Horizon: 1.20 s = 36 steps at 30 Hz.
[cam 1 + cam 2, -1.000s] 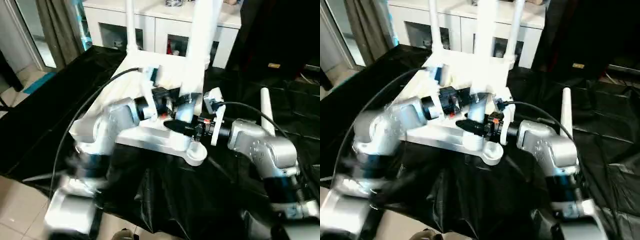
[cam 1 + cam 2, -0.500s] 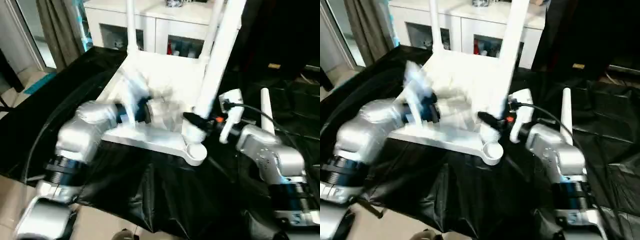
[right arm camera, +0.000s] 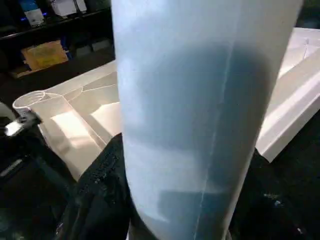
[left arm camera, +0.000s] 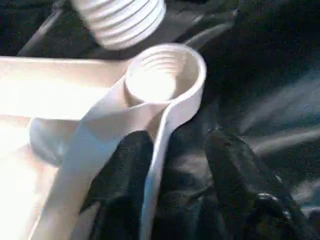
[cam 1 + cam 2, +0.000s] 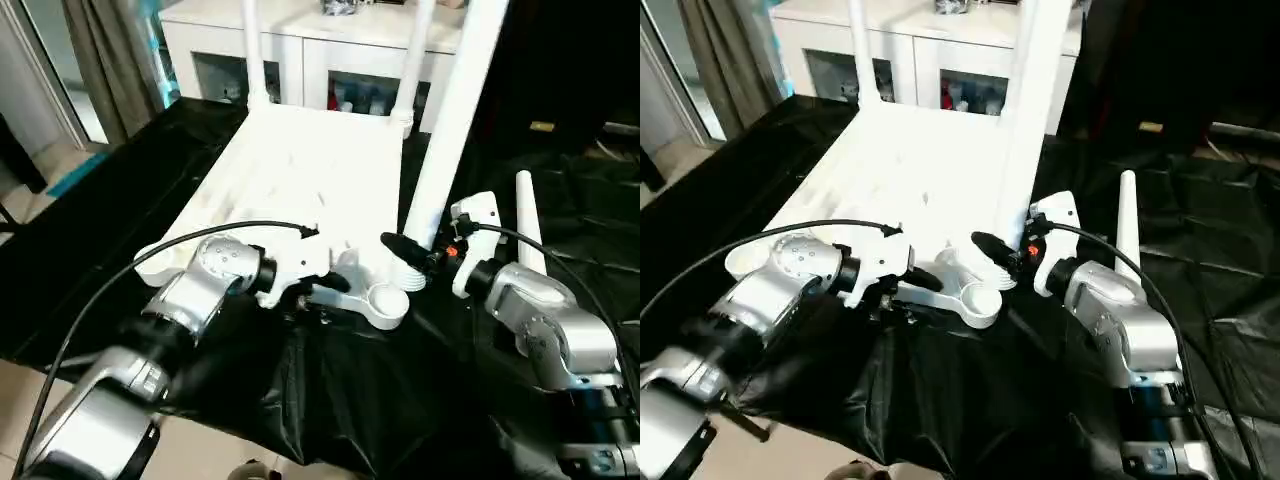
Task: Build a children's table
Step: Move to table
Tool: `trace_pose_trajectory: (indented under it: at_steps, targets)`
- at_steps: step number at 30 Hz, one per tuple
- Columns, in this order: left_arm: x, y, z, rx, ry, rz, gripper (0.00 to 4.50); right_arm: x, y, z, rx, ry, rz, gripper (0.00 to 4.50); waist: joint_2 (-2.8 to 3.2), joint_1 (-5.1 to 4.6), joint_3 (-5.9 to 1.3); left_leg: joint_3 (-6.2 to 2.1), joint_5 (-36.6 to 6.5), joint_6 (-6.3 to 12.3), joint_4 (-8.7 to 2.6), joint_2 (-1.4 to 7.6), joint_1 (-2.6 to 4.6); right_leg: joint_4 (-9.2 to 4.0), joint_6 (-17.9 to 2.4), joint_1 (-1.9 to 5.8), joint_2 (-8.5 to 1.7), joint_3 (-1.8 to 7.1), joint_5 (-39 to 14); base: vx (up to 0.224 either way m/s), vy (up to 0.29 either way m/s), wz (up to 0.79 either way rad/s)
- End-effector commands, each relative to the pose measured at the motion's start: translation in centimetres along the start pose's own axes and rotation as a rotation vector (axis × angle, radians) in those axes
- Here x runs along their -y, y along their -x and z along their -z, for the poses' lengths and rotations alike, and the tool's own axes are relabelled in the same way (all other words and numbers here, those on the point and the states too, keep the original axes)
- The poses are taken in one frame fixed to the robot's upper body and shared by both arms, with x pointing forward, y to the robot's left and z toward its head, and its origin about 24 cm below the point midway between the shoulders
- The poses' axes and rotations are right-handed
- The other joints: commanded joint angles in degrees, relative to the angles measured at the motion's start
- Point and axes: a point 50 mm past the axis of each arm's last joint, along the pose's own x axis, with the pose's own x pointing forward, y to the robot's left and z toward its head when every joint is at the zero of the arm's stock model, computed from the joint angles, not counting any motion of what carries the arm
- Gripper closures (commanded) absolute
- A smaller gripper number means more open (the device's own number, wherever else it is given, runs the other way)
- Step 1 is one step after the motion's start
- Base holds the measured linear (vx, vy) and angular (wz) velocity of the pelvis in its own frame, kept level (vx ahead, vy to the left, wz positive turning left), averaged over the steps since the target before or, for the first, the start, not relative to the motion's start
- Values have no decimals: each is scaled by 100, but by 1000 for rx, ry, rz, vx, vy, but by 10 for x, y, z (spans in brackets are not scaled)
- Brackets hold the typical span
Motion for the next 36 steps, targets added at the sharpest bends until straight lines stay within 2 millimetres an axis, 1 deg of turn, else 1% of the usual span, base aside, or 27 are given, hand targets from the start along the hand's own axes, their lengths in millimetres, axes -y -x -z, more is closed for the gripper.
trace_pose_trajectory:
  at_steps: [1,3,4,5,6,7,8,9,11,12,13,15,16,18,19,21,22,23,25,27,30,33,34,35,36]
  targets:
    - [-7,3,-2,-13,-26,-15,266,-2,1,-6,32,22,-7,259,36,-2,-461,-210,-987,10,-367,348,118,-427,-1060,335,-526,356,-637,0,0,0]
    - [-10,4,-3,-15,-27,-19,272,-3,1,-5,31,23,-10,259,46,2,-470,-214,-1001,30,-362,357,125,-414,-1127,339,-534,353,-548,0,0,0]
    - [-12,4,-2,-21,-27,-20,272,-4,2,-5,31,24,-14,259,71,-5,-465,-213,-1014,42,-363,365,129,-414,-1169,328,-530,353,-508,0,0,0]
    - [-14,5,-2,-26,-27,-19,288,-4,2,-5,30,25,-17,259,83,-7,-456,-207,-1032,59,-358,351,124,-428,-1169,326,-523,352,-532,0,0,0]
    - [-15,5,-1,-34,-22,-12,306,-5,2,-5,30,25,-19,259,65,2,-464,-209,-1062,68,-359,352,129,-425,-1167,342,-531,350,-595,0,0,0]
    - [-15,5,-1,-34,-22,-12,306,-5,2,-5,30,25,-19,259,55,3,-464,-205,-1035,88,-355,345,121,-430,-1166,348,-535,351,-609,0,0,0]
    - [-15,5,1,-42,-16,-3,314,-6,3,-5,29,26,-21,259,74,9,-460,-201,-956,136,-343,341,104,-430,-1165,349,-544,353,-660,0,0,0]
    - [-15,6,3,-56,-5,12,320,-6,4,-5,26,28,-24,259,79,10,-456,-195,-933,161,-339,330,100,-442,-1143,347,-536,351,-704,0,0,0]
    - [-16,7,5,-66,2,24,348,-6,4,-4,25,29,-25,259,86,20,-468,-201,-875,193,-336,341,101,-442,-1114,348,-539,350,-750,0,0,0]
    - [-16,7,5,-67,5,26,356,-6,4,-4,25,30,-25,259,102,13,-467,-208,-869,195,-341,347,97,-440,-1113,346,-535,345,-729,0,0,0]
    - [-16,7,6,-72,9,30,360,-5,5,-5,25,30,-24,259,100,11,-469,-208,-880,195,-342,348,103,-441,-1129,340,-532,343,-707,0,0,0]
    - [-17,8,7,-83,7,32,387,-5,5,-5,24,31,-23,259,108,12,-467,-210,-944,180,-344,356,111,-438,-1159,337,-540,343,-735,0,0,0]
    - [-17,9,8,-86,9,34,387,-5,5,-5,24,32,-23,259,100,13,-467,-210,-951,180,-345,355,107,-437,-1166,343,-543,343,-732,0,0,0]
    - [-17,10,9,-92,15,36,406,-5,5,-5,25,32,-23,259,96,16,-467,-209,-949,185,-346,353,108,-443,-1161,343,-543,342,-747,0,0,0]
    - [-17,10,10,-93,15,36,406,-5,5,-5,25,33,-24,259,98,20,-470,-210,-935,188,-343,353,107,-438,-1164,344,-544,342,-732,0,0,0]
    - [-18,11,11,-101,16,30,433,-5,4,-6,26,33,-26,259,94,21,-470,-209,-912,204,-343,355,101,-435,-1183,348,-549,344,-680,0,0,0]
    - [-18,12,12,-105,16,31,433,-5,4,-6,26,33,-27,259,90,22,-473,-208,-894,218,-341,356,102,-428,-1195,347,-549,344,-644,0,0,0]
    - [-18,13,13,-114,13,32,445,-5,3,-6,25,34,-28,259,88,19,-470,-210,-875,232,-344,359,95,-422,-1203,347,-547,342,-624,0,0,0]
    - [-18,14,15,-129,5,37,448,-6,3,-6,24,35,-31,259,80,13,-463,-207,-908,234,-345,355,99,-439,-1196,347,-553,341,-691,0,0,0]
    - [-17,14,17,-141,-1,40,449,-6,3,-6,23,35,-32,259,86,10,-462,-206,-921,233,-344,352,99,-446,-1187,346,-554,340,-758,0,0,0]
    - [-14,14,22,-172,-32,44,450,-5,2,-6,21,37,-34,259,68,-8,-459,-210,-933,230,-352,360,96,-443,-1160,349,-556,343,-805,0,0,0]
    - [-14,14,23,-164,-34,31,450,-5,1,-6,19,38,-33,259,68,-11,-453,-205,-951,240,-349,358,101,-452,-1165,339,-557,342,-859,0,0,0]
    - [-14,13,22,-158,-37,19,421,-4,1,-6,19,39,-32,259,58,-15,-448,-203,-963,238,-352,354,97,-462,-1156,340,-556,342,-921,0,0,0]
    - [-14,13,22,-152,-12,30,393,-4,1,-6,19,39,-32,259,62,-14,-447,-200,-959,231,-351,351,98,-463,-1146,342,-558,341,-980,0,0,0]
    - [-14,13,22,-149,2,37,393,-4,1,-6,19,39,-32,259,62,-14,-447,-200,-959,231,-351,351,98,-463,-1146,342,-558,341,-980,0,0,0]
